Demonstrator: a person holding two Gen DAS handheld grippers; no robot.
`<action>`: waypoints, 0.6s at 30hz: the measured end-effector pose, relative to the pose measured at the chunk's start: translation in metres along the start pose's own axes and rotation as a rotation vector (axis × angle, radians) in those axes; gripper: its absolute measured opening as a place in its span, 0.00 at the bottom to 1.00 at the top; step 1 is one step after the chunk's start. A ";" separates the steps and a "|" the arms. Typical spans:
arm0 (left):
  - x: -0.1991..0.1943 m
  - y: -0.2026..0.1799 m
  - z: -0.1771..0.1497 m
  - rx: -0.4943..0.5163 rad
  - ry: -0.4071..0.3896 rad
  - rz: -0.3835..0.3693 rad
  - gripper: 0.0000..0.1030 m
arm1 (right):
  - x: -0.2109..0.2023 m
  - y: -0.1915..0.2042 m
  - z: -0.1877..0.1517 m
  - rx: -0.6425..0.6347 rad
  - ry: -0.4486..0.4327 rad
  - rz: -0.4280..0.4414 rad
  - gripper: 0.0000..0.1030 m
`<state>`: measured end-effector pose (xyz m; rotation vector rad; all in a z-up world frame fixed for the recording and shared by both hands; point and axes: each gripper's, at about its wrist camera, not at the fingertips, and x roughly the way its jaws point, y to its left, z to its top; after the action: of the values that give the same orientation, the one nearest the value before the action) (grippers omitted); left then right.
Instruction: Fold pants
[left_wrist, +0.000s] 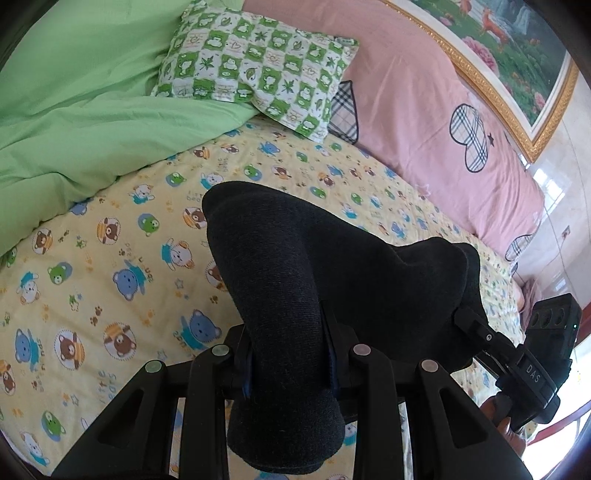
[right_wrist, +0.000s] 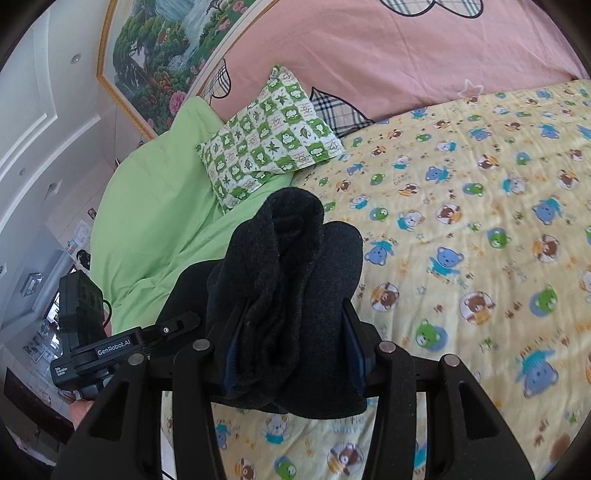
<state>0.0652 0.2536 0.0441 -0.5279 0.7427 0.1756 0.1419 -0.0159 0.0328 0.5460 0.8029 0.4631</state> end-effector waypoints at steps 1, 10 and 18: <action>0.002 0.002 0.002 -0.002 -0.001 0.005 0.28 | 0.006 -0.001 0.003 -0.002 0.004 0.004 0.47; 0.017 0.012 0.008 -0.015 0.003 0.043 0.28 | 0.038 -0.006 0.014 -0.008 0.040 0.006 0.47; 0.027 0.018 0.006 -0.012 0.008 0.057 0.29 | 0.049 -0.014 0.016 -0.003 0.057 -0.007 0.48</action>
<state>0.0824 0.2709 0.0227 -0.5189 0.7657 0.2312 0.1867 -0.0025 0.0064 0.5288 0.8582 0.4752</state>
